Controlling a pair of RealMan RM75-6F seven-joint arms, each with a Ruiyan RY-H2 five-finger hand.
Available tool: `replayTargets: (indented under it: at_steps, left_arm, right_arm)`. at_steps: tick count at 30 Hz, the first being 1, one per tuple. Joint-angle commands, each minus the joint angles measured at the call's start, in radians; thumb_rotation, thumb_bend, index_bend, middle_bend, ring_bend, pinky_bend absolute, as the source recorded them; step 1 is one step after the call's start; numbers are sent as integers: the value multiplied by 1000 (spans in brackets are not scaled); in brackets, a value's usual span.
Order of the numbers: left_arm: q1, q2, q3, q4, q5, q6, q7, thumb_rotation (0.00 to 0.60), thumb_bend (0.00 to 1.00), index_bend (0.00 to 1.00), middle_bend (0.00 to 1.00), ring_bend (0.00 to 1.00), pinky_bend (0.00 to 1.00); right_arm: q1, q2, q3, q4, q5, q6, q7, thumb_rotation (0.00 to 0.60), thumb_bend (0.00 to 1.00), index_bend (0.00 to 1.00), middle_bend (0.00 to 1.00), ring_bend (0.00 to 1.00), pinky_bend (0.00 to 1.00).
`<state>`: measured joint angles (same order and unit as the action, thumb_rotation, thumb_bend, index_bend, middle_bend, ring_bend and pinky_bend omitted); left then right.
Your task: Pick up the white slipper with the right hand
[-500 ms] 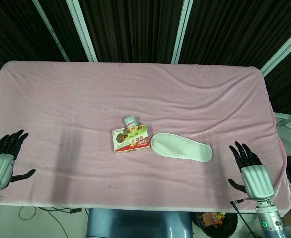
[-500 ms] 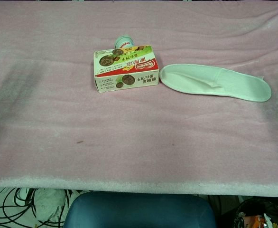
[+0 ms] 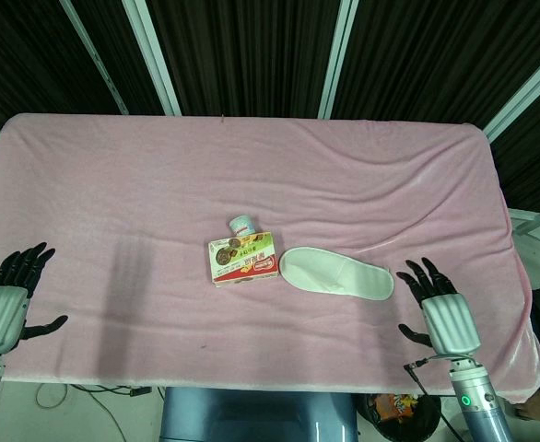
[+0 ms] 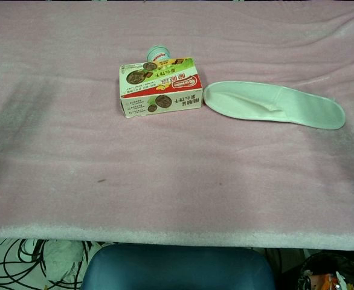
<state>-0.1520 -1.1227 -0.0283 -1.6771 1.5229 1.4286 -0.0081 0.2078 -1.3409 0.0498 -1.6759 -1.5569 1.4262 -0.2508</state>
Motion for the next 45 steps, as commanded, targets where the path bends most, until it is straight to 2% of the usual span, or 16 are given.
replayTargets:
  at_steps: [1, 5, 10, 18, 26, 30, 40, 45]
  left_arm:
    - [-2, 0, -1, -1, 0, -1, -5, 600, 0, 0, 0, 0, 0]
    - [-4, 4, -2, -3, -4, -7, -18, 600, 0, 0, 0, 0, 0]
    - [-7, 10, -4, -6, -8, -13, -37, 600, 0, 0, 0, 0, 0]
    - [-10, 20, -6, -14, -20, -24, -63, 600, 0, 0, 0, 0, 0]
    - [-12, 26, -6, -19, -25, -33, -74, 600, 0, 0, 0, 0, 0]
    - [-12, 27, -6, -21, -27, -34, -76, 600, 0, 0, 0, 0, 0]
    - [-12, 29, -3, -27, -27, -37, -74, 600, 0, 0, 0, 0, 0]
    - [-13, 29, -2, -30, -27, -39, -71, 600, 0, 0, 0, 0, 0]
  right_arm:
    - [45, -72, 26, -10, 42, -65, -57, 600, 155, 327, 223, 105, 228]
    - [94, -177, 64, 13, 95, -125, -118, 600, 171, 386, 263, 122, 228]
    - [157, -312, 120, 76, 160, -172, -187, 600, 193, 396, 284, 125, 227]
    - [232, -449, 172, 202, 238, -219, -240, 600, 198, 402, 300, 125, 228]
    - [265, -512, 194, 302, 291, -244, -239, 600, 204, 418, 306, 124, 228]
    - [281, -529, 208, 341, 305, -249, -231, 600, 242, 443, 326, 133, 228]
    - [308, -534, 245, 419, 340, -259, -209, 600, 337, 532, 411, 174, 228]
    - [307, -529, 245, 437, 363, -267, -206, 600, 373, 584, 458, 190, 227]
